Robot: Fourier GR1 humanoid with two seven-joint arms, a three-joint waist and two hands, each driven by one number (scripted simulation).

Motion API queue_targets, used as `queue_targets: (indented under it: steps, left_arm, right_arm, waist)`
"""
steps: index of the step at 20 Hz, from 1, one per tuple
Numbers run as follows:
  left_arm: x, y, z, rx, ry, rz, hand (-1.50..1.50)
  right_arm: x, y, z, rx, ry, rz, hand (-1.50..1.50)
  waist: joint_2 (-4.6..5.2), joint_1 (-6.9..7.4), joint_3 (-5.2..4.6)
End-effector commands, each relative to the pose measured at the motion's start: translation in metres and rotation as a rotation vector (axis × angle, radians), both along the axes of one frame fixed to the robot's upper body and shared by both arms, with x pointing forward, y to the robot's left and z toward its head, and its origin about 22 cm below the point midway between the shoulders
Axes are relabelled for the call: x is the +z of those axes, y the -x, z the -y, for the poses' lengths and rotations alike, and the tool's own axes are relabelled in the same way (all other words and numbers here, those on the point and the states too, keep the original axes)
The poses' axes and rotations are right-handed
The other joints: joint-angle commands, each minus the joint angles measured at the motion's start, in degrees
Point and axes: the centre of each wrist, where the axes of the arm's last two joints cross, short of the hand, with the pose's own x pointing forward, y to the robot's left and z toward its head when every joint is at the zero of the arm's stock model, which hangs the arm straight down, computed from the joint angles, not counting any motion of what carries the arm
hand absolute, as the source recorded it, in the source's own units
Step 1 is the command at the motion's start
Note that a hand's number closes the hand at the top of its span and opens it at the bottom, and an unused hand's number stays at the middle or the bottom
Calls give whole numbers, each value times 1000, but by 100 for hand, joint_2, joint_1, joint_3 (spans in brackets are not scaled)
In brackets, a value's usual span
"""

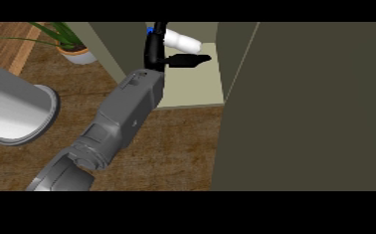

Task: Pick up the bottled water, place it into the cabinet and close the cabinet

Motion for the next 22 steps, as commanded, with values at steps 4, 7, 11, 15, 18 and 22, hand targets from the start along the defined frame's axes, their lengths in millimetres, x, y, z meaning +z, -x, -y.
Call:
queue_targets:
  steps: [4, 7, 11, 15, 18, 22]
  left_arm:
    - [16, -1, 13, -212, 131, 27, -150]
    - [10, 3, 12, -228, 181, 26, -150]
    - [1, 19, 15, -251, 249, 23, -150]
    - [4, 28, 7, -299, 275, -1, -150]
    - [-15, 62, 21, -309, 297, -8, 150]
    - [-26, 88, -5, -317, 287, -25, 150]
  right_arm:
    - [9, 12, 0, 0, -14, -7, -150]
    - [12, 8, -2, 6, -26, -3, -150]
    - [26, 19, 10, -24, -4, -9, -150]
    - [34, 25, 14, -25, -2, -2, -150]
    - [13, 17, 9, -25, 10, -16, -150]
    - [18, 23, 5, -16, 85, 18, -150]
  waist:
    - [-89, 109, 4]
    - [-71, 70, 3]
    - [-154, 259, 5]
    - [-191, 427, 6]
    - [-203, 460, 10]
    - [-203, 466, 4]
